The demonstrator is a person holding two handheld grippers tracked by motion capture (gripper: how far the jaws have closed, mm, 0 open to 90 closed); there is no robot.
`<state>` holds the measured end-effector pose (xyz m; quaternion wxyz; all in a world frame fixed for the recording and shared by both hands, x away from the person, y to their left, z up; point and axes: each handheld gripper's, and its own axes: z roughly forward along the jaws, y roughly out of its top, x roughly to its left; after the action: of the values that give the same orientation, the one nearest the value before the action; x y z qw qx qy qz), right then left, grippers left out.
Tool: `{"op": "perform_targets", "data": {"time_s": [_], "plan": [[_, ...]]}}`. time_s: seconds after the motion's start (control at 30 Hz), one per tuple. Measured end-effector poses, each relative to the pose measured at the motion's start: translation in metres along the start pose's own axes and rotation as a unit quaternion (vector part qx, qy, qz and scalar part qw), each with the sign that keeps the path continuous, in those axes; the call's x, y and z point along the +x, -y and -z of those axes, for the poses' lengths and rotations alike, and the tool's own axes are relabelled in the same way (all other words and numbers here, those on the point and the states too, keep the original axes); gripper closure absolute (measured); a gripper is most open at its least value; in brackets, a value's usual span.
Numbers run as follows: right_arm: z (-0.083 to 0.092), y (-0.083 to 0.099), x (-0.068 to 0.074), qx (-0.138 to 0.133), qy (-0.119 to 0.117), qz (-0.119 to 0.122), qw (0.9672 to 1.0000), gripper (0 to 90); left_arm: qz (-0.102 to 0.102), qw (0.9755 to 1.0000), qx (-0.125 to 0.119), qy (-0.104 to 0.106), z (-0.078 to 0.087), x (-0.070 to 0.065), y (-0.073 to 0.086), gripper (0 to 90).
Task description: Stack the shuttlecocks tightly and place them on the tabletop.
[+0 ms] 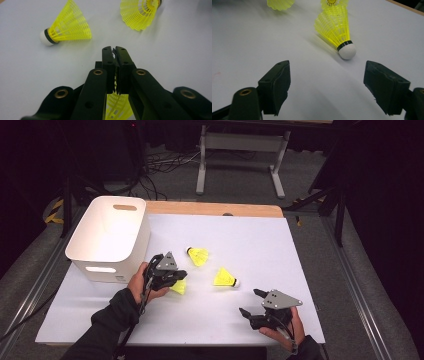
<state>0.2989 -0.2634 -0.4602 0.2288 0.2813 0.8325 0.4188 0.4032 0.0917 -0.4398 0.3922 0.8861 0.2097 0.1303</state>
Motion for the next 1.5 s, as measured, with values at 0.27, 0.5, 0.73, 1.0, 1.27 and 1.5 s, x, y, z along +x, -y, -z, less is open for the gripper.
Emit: {"op": "perform_targets", "data": {"time_s": [0.27, 0.5, 0.73, 1.0, 1.27, 1.5], "plan": [[0.001, 0.001, -0.002, -0.001, 0.0, 0.002, 1.0, 22.5, -0.021, 0.9997, 0.007, -0.008, -0.018, 0.013, -0.014, 86.4], [0.001, 0.001, -0.002, -0.001, -0.002, -0.001, 1.0, 22.4, -0.024, 0.9997, 0.01, -0.005, -0.022, 0.025, -0.019, 85.6], [0.002, 0.001, -0.002, -0.001, -0.001, 0.001, 1.0, 22.3, -0.028, 0.9993, 0.021, 0.009, -0.033, 0.029, -0.018, 81.7], [0.002, 0.001, -0.002, 0.0, -0.001, 0.0, 1.0, 22.0, -0.02, 0.9995, 0.015, 0.018, -0.035, 0.034, -0.013, 78.4], [0.001, 0.002, -0.002, 0.002, -0.002, 0.002, 1.0, 21.9, -0.009, 0.9998, 0.008, 0.015, -0.035, 0.035, -0.011, 70.2], [0.002, 0.002, -0.002, 0.002, -0.001, 0.002, 1.0, 21.9, 0.015, 0.9998, 0.013, -0.001, -0.032, 0.032, -0.011, 64.1]]}}
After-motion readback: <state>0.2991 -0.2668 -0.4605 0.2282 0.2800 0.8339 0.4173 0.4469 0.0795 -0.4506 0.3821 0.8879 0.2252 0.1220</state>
